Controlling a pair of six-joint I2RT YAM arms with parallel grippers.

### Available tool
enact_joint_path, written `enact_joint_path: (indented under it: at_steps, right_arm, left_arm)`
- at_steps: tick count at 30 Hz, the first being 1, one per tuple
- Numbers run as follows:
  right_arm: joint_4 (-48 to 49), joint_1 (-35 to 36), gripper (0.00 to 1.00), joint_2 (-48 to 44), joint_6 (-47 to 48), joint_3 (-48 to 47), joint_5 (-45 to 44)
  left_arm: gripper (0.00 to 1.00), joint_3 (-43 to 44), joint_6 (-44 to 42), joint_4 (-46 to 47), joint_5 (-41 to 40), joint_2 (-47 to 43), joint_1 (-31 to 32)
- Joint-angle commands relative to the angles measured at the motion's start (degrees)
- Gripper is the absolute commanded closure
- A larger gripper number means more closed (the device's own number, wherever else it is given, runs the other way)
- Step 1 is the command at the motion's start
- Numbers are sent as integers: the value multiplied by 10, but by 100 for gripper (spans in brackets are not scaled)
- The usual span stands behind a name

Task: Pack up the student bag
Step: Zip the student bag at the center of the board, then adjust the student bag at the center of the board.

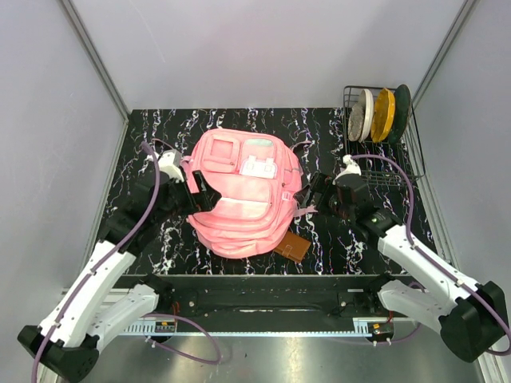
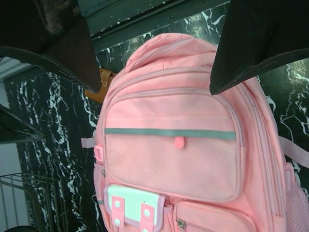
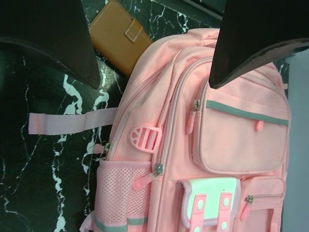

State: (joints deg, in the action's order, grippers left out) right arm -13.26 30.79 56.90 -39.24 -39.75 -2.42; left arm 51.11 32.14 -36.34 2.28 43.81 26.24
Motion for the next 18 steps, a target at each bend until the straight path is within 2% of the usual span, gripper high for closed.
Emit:
enact_joint_path:
  at_steps: [1, 3, 6, 7, 12, 13, 16, 18]
  right_arm:
    - [28, -1, 0, -19, -28, -16, 44]
    - [43, 0, 1, -21, -49, -13, 52]
    - [82, -1, 9, 0, -55, -11, 103]
    - [88, 0, 16, 11, -54, -14, 115]
    - [106, -1, 32, 95, -58, -50, 177]
    - [109, 0, 39, 105, -65, -53, 181]
    - [159, 0, 41, 145, -94, -54, 215]
    - [182, -1, 46, 175, -119, -55, 217]
  left_arm:
    - [1, 36, -43, 35, -40, 27, 1]
    - [1, 44, -56, 41, -41, 41, 2]
    - [1, 57, -73, 43, -28, 76, 2]
    - [1, 61, -77, 44, -26, 86, 1]
    - [1, 66, -74, 66, 4, 128, 2]
    - [1, 63, -70, 71, 5, 131, 2]
    - [1, 44, -59, 77, 6, 140, 1]
    - [1, 26, -53, 85, 11, 140, 1]
